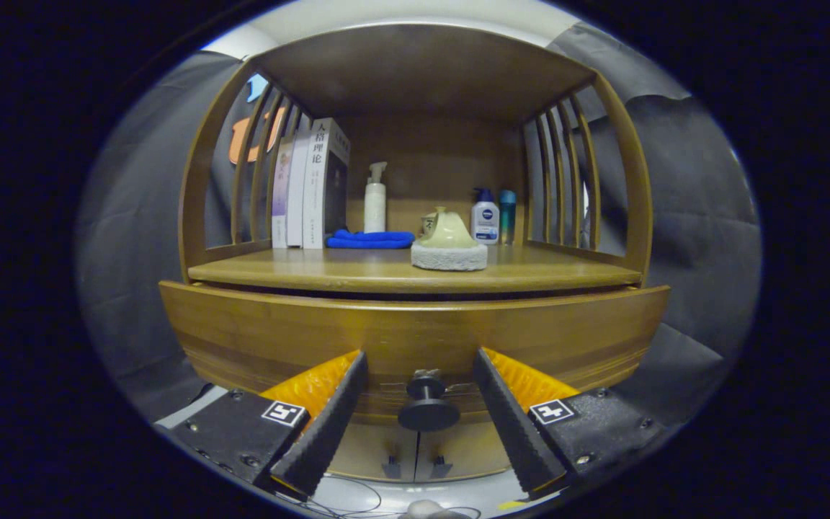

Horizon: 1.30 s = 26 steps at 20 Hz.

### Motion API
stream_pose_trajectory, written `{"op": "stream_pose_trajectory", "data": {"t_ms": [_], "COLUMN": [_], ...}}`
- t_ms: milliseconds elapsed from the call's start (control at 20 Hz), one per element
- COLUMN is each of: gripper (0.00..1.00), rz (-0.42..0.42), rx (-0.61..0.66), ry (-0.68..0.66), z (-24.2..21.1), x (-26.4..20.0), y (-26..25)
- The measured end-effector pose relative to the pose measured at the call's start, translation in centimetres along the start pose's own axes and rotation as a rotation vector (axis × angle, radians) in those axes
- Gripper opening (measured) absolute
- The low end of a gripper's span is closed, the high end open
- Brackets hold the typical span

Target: Pull open the drawer, take out the items inside it, and place them on the countertop above the cabinet.

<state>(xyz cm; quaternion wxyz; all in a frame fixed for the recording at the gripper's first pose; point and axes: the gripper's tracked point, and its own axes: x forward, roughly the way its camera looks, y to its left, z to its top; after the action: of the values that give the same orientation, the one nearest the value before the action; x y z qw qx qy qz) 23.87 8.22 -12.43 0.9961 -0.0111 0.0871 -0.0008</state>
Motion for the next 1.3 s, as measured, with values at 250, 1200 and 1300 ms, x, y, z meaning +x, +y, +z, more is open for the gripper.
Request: {"op": "stream_pose_trajectory", "data": {"t_ms": [250, 1200, 1300], "gripper": [0.98, 0.99, 0.99], "rz": [-0.007, 0.044, 0.04], "rx": [-0.03, 0.001, 0.014], "ry": [-0.01, 0.046, 0.029], "z": [0.1, -0.2, 0.7], "x": [1.9, -4.4, -7.9], "y": [0.1, -1.7, -2.7]}}
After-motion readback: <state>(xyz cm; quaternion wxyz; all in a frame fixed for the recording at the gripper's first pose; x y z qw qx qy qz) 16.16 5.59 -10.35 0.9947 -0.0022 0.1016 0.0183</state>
